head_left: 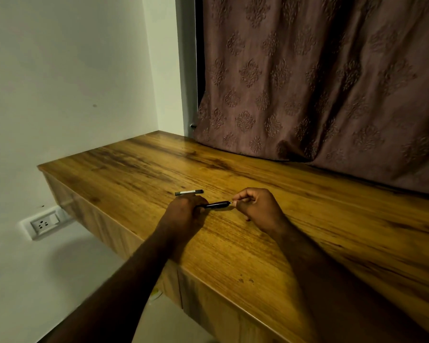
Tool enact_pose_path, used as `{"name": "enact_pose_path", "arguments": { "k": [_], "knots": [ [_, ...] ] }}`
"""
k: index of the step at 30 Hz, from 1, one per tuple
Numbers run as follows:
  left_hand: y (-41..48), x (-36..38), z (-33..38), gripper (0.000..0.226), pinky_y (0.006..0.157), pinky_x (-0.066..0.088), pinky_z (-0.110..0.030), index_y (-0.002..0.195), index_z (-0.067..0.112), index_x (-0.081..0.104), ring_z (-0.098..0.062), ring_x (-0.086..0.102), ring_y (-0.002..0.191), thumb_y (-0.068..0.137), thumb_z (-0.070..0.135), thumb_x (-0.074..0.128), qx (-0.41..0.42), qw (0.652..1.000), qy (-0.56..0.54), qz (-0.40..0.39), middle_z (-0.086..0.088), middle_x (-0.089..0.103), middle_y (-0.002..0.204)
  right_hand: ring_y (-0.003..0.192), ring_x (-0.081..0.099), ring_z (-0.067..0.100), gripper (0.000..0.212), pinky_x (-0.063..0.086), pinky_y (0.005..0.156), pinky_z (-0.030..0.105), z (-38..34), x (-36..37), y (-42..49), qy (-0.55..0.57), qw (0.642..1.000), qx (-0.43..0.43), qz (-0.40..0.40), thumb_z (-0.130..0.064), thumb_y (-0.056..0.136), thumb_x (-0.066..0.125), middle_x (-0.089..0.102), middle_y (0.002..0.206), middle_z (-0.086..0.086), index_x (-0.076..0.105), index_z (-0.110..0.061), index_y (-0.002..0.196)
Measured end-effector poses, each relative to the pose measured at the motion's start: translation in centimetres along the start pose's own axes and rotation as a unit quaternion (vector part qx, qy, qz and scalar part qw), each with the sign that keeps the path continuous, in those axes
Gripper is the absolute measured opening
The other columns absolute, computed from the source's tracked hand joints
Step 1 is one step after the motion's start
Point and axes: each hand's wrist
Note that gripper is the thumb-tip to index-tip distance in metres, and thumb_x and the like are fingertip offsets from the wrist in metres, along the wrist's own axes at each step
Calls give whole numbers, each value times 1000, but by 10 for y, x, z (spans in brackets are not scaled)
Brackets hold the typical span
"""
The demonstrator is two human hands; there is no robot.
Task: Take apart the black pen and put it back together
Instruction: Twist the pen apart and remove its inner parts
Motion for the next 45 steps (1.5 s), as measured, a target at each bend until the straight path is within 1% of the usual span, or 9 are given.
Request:
{"name": "enact_pose_path", "arguments": {
  "k": [6, 14, 21, 27, 31, 34, 36, 40, 45],
  "knots": [
    [0, -1, 1, 38, 51, 47, -31, 78, 12, 70, -20, 60, 58, 87, 37, 43, 9, 1000, -11, 13, -3, 68, 68, 47, 48, 12, 7, 40, 48, 27, 2, -1, 0, 40, 999, 3, -31, -6, 84, 69, 59, 61, 3, 70, -13, 81],
    [0, 1, 1, 44, 50, 44, -30, 76, 14, 69, -18, 59, 56, 90, 42, 38, 10, 1000, -11, 13, -2, 66, 65, 50, 49, 12, 11, 41, 49, 27, 1, -2, 0, 17, 999, 5, -46, -8, 88, 64, 61, 67, 5, 67, -13, 79],
    [1, 0, 1, 42, 49, 44, -35, 70, 17, 65, -16, 56, 52, 92, 42, 40, 8, 1000, -15, 10, 2, 61, 60, 43, 45, 10, 13, 37, 47, 25, -3, -5, 0, 41, 997, 44, -47, -7, 88, 63, 58, 61, 5, 66, -11, 76],
    [1, 0, 0, 35, 50, 45, -31, 70, 17, 66, -16, 58, 53, 89, 37, 45, -15, 1000, -2, 3, 2, 64, 62, 37, 42, 7, 8, 32, 35, 16, -11, -12, -4, 90, 993, 72, -12, -3, 89, 61, 56, 60, 6, 65, 4, 90],
    [2, -3, 1, 24, 54, 47, -28, 75, 17, 70, -17, 59, 58, 84, 28, 51, -32, 999, 24, -35, -1, 66, 68, 46, 47, 2, 19, 38, 49, 21, 0, -18, 2, -53, 992, 6, 118, -9, 81, 69, 56, 55, -12, 66, -21, 66],
    [3, -4, 1, 28, 55, 47, -26, 75, 15, 72, -19, 62, 60, 81, 29, 49, -28, 998, 32, -41, -3, 68, 68, 62, 61, 9, 14, 52, 64, 29, 14, -31, 6, -163, 970, 21, 178, -26, 71, 69, 61, 57, -15, 64, -34, 61],
    [2, -5, 0, 34, 53, 48, -27, 73, 15, 71, -19, 62, 58, 80, 33, 44, -13, 999, 33, -39, -2, 67, 66, 71, 66, 13, 11, 56, 73, 36, 19, -35, 11, -169, 974, 49, 141, -30, 66, 68, 67, 63, -15, 66, -40, 62],
    [4, -6, 1, 26, 57, 50, -30, 73, 13, 70, -22, 63, 63, 77, 22, 47, -34, 997, 36, -62, -5, 67, 70, 74, 67, 12, 24, 58, 74, 37, 18, -34, 12, -213, 973, 61, 62, -22, 69, 75, 69, 66, -14, 65, -29, 48],
    [4, -8, 6, 25, 61, 50, -29, 69, 8, 70, -23, 63, 64, 73, 16, 47, -29, 997, 36, -61, -8, 69, 69, 72, 66, 8, 32, 57, 75, 35, 18, -35, 11, -209, 975, 58, 51, -20, 71, 81, 65, 62, -18, 64, -31, 46]
  ]
}}
Point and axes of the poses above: each hand's wrist, its own y-axis towards the middle knuckle, its own x-axis out of the palm, z = x × y
